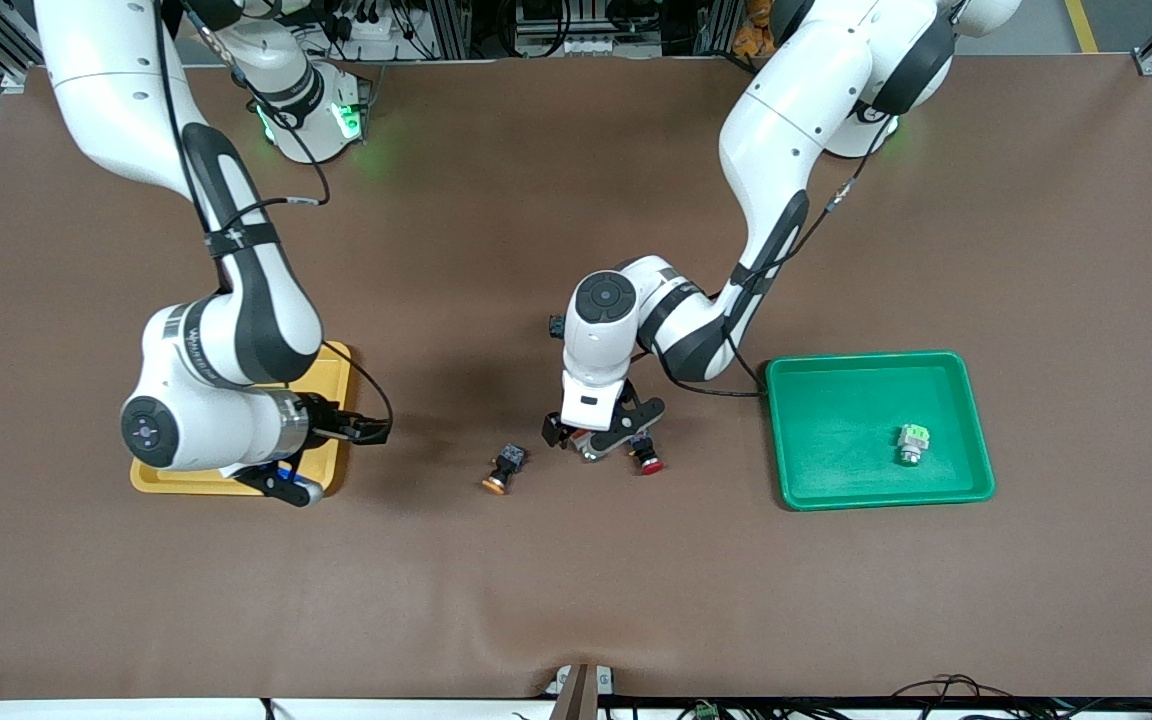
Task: Place green and yellow buttons in trays
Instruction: 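Grasp the second green button and second yellow button with both grippers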
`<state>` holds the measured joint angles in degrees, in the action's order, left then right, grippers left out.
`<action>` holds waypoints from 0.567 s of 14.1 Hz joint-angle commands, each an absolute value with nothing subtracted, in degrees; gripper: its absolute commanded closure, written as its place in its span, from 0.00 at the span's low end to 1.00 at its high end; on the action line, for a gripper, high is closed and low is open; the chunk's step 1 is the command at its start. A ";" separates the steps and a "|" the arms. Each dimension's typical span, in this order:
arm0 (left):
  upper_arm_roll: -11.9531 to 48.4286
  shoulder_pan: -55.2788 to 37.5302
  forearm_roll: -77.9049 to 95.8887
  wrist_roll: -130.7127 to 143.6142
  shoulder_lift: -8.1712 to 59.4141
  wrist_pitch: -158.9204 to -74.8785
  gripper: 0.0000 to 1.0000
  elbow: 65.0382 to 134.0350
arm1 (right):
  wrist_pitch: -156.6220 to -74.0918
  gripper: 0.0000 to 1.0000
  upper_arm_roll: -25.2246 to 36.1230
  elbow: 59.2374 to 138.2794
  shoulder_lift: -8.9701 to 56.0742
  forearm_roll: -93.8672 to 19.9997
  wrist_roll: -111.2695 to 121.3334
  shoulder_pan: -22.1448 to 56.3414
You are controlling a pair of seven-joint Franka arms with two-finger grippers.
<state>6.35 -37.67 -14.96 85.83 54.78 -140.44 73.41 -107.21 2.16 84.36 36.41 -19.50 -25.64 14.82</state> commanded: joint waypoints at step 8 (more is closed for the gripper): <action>5.36 -38.58 -14.33 85.52 56.34 -140.89 1.00 71.37 | -112.94 0.00 2.55 83.85 37.00 -20.48 -34.72 18.98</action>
